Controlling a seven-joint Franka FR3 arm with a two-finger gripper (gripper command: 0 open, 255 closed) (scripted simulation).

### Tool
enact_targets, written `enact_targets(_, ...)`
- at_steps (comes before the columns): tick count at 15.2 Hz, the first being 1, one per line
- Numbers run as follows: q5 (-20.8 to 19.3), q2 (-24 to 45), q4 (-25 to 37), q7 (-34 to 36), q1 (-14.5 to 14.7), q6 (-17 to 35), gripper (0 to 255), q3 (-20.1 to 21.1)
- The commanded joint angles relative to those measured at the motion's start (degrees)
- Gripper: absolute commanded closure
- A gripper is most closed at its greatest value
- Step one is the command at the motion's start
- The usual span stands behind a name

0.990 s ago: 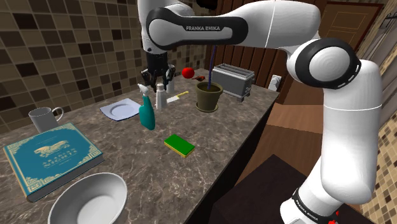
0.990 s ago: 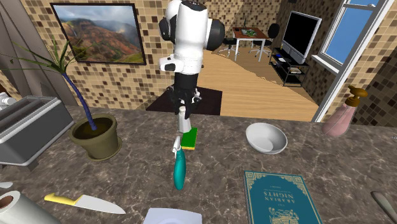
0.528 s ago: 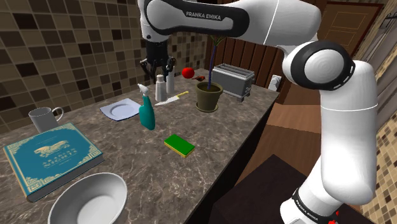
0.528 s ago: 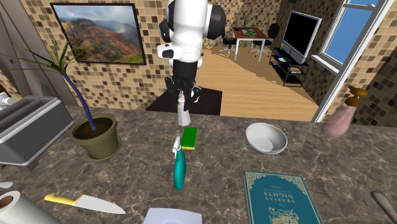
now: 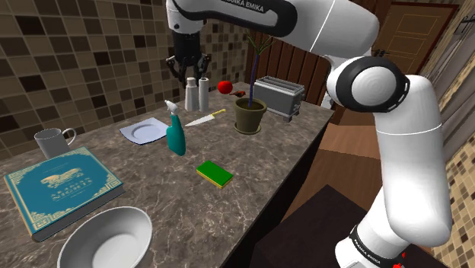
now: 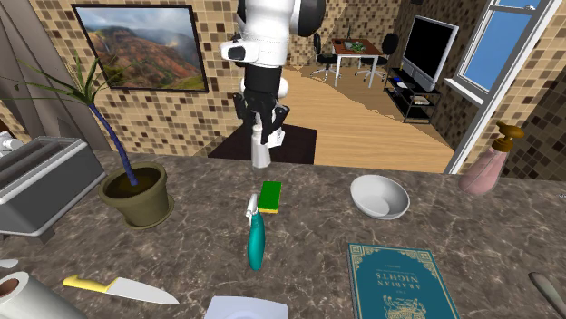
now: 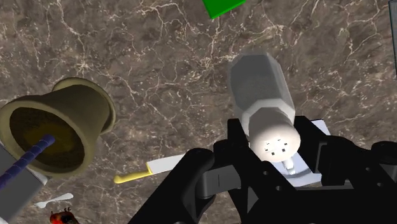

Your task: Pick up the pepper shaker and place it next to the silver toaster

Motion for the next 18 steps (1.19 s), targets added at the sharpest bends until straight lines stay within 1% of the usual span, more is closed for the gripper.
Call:
enact_targets(1, -0.7, 1.9, 5.0, -0.6, 1.3, -3.1, 255, -0.3)
enact_targets(2, -0.8, 2.1, 5.7, -0.7, 1.5, -3.5, 255, -0.3)
enact_targets(3, 0.4, -1.0, 0.4, -1.2, -1.0, -1.2, 255, 0.0)
enact_targets(5, 2.4, -6.0, -7.4, -2.8, -5.2, 2.1, 255, 0.3)
enact_targets(9, 6.0, -13.4, -18.2, -7.3, -11.7, 6.7, 255, -0.3)
enact_targets(13, 9.0, -18.9, -25.7, -12.5, -16.7, 9.9, 255, -1.9)
enact_targets(18, 11.9, -24.0, -32.1, -19.5, -21.7, 12.7, 255, -4.7)
